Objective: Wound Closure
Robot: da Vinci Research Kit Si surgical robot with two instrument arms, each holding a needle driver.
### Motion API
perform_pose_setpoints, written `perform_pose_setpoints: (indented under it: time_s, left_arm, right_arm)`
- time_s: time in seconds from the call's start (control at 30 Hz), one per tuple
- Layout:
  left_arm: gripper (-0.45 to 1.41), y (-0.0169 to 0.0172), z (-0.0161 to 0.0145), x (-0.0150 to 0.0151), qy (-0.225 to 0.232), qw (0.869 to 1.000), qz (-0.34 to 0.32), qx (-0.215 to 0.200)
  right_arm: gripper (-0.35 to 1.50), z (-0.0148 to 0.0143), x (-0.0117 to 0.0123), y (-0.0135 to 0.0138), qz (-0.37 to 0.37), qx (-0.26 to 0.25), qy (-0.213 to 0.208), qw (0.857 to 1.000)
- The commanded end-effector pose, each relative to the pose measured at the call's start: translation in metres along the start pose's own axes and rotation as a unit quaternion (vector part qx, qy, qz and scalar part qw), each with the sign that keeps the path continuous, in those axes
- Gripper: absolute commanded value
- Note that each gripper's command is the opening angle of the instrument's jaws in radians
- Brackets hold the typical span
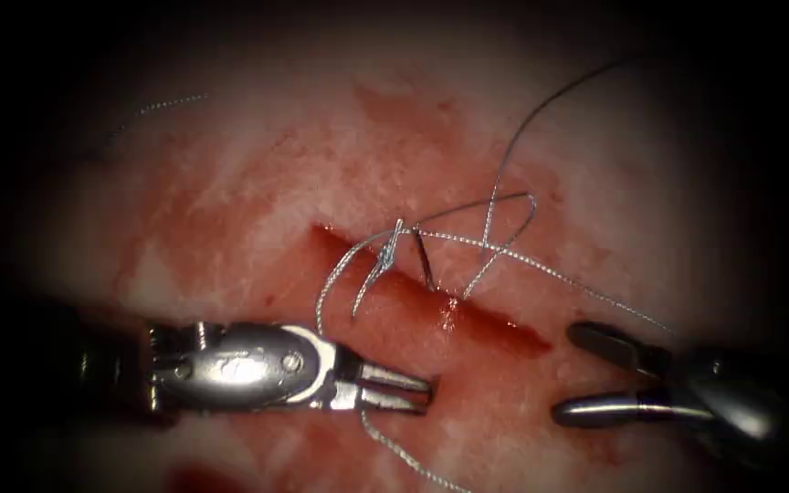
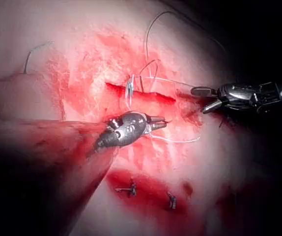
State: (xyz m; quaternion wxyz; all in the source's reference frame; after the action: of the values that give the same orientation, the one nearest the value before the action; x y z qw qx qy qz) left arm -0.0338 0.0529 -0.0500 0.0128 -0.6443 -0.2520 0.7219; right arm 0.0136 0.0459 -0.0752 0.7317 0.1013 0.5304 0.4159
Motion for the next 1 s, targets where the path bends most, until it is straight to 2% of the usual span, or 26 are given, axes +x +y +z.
perform_pose_setpoints:
  time_s: [0.03, 0.1, 0.17, 0.23, 0.47, 0.53, 0.7, 0.9, 1.0]
  left_arm:
    - [-0.35, 0.0005, 0.0007, -0.0003, 0.002, 1.0, -0.002, -0.005]
    - [-0.35, 0.0004, 0.0009, 0.0004, 0.005, 1.0, -0.002, -0.004]
    - [0.07, 0.0002, 0.0011, 0.0007, 0.005, 1.0, 0.024, -0.004]
    - [0.31, 0.0002, 0.0011, 0.0003, -0.004, 1.0, 0.024, -0.006]
    - [0.52, -0.0004, 0.002, -0.0004, -0.008, 1.0, 0.014, 0.003]
    - [0.49, -0.0002, 0.0021, -0.0006, -0.008, 1.0, 0.012, 0.003]
    - [0.26, -0.0005, 0.0021, -0.0006, -0.008, 1.0, 0.001, 0.002]
    - [-0.35, -0.0006, 0.0017, -0.0007, -0.005, 0.999, -0.031, -0.001]
    - [-0.35, -0.0004, 0.0016, -0.0007, 0.0, 0.999, -0.04, 0.0]
  right_arm:
    - [1.28, 0.0006, -0.0006, -0.0003, 0.0, 0.001, 0.0, 1.0]
    - [1.28, 0.0007, -0.0006, -0.0003, 0.0, 0.001, 0.0, 1.0]
    - [1.28, 0.0007, -0.0006, -0.0003, 0.0, 0.001, 0.0, 1.0]
    - [1.28, 0.0006, -0.0006, -0.0003, 0.0, 0.001, 0.0, 1.0]
    - [1.28, 0.0006, -0.0006, -0.0003, 0.0, 0.002, 0.0, 1.0]
    - [1.28, 0.0007, -0.0006, -0.0003, 0.0, 0.002, 0.0, 1.0]
    - [1.28, 0.0008, -0.0006, -0.0004, 0.0, 0.002, 0.0, 1.0]
    - [1.28, 0.0011, -0.0008, -0.0006, 0.0, 0.004, 0.0, 1.0]
    - [1.28, 0.0011, -0.0008, -0.0006, 0.0, 0.003, 0.001, 1.0]
